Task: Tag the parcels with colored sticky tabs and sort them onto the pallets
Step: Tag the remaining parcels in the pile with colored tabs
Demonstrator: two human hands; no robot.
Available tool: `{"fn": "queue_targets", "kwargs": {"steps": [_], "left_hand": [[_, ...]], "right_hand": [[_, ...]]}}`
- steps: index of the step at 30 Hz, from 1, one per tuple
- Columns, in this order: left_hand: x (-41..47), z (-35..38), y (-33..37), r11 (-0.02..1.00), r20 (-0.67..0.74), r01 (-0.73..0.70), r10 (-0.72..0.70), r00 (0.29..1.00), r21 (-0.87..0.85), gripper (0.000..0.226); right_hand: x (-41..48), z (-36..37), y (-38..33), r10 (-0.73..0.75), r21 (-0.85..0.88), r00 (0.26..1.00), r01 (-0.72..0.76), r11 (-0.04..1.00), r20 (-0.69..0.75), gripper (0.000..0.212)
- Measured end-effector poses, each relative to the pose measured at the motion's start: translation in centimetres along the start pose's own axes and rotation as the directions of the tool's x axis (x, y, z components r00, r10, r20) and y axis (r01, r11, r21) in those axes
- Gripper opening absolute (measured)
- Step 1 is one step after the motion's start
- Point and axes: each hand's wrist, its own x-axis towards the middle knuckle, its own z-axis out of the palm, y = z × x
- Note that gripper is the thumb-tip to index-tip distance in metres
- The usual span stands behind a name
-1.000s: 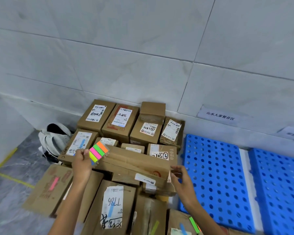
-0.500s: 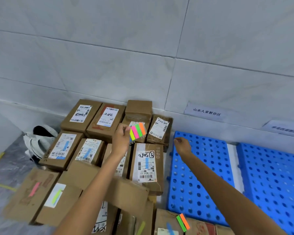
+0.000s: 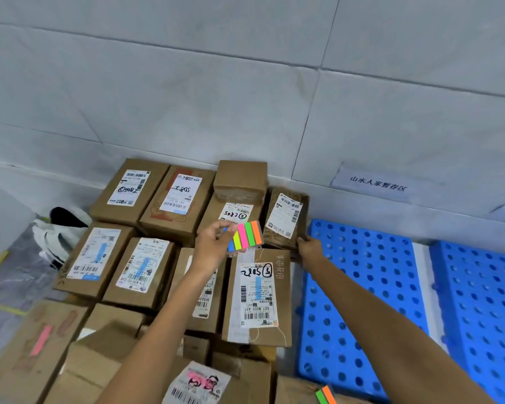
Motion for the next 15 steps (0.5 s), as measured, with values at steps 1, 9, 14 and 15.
{"fn": "queue_targets", "kwargs": {"steps": [1, 9, 14, 15], "left_hand": [[-0.2, 0.0, 0.0, 1.0, 0.007, 0.008, -0.008, 1.0, -0.01, 0.028], [-4.3, 1.4, 2.4, 0.988, 0.018, 0.033, -0.031, 0.999, -0.151, 0.012], [-8.8, 5.0, 3.6, 0.993, 0.034, 0.005, -0.001, 0.999, -0.116, 0.009], [-10.3, 6.2, 3.6, 0.993, 0.053, 0.015, -0.009, 0.999, -0.115, 0.011]], "right_hand": [[0.3, -0.3, 0.1, 0.019, 0.064, 1.0, -0.017, 0.998, -0.02, 0.032], [-4.2, -7.4, -2.8, -0.037, 0.356, 0.999, 0.023, 0.934, 0.031, 0.036], [-12.4, -16.1, -1.3, -0.123, 0.455, 0.992, 0.101, 0.885, 0.019, 0.046], [-14.3, -18.2, 0.1, -0.148, 0.452, 0.989, 0.129, 0.883, 0.008, 0.045]]}}
